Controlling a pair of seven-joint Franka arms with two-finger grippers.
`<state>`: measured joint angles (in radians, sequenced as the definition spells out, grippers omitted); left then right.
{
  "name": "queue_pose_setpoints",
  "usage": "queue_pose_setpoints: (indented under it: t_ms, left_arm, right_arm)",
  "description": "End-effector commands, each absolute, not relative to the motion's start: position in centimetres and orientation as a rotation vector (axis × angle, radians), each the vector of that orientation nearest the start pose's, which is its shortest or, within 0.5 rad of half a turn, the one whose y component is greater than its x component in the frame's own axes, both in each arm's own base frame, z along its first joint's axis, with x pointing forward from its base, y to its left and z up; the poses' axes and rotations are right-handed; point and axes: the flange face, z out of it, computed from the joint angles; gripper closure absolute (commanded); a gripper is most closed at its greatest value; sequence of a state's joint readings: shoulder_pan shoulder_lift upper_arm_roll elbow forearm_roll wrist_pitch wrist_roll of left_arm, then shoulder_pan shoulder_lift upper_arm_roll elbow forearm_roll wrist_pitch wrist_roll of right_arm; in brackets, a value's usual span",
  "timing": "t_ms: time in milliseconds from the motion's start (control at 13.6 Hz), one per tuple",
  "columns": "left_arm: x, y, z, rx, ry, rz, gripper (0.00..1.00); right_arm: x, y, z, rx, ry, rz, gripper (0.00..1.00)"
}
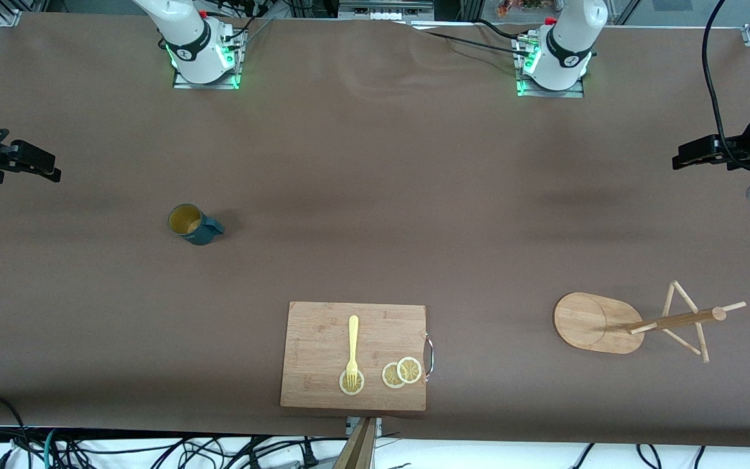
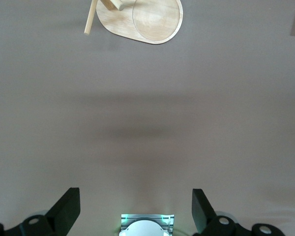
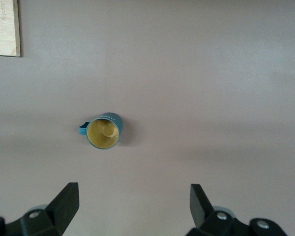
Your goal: Pass cup and hang on rack
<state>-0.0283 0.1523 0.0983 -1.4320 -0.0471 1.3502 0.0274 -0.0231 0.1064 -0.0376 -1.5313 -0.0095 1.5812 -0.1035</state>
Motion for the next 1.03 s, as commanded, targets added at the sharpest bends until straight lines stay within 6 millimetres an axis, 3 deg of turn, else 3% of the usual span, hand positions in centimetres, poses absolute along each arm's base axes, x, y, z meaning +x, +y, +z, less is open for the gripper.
queue_pose_setpoints:
  t_ms: [0, 958]
  left_arm:
    - [57.84, 2.86, 59.17, -3.17, -0.066, 0.347, 0.0]
    - [57.95, 2.68, 58.96, -3.17, -0.066, 0.355, 0.0]
  right_arm:
    - [58.0, -3.61, 58.78, -3.182, -0.084, 0.074, 0.0]
    - [57.84, -3.33, 58.72, -3.189, -0.096, 0.099, 0.0]
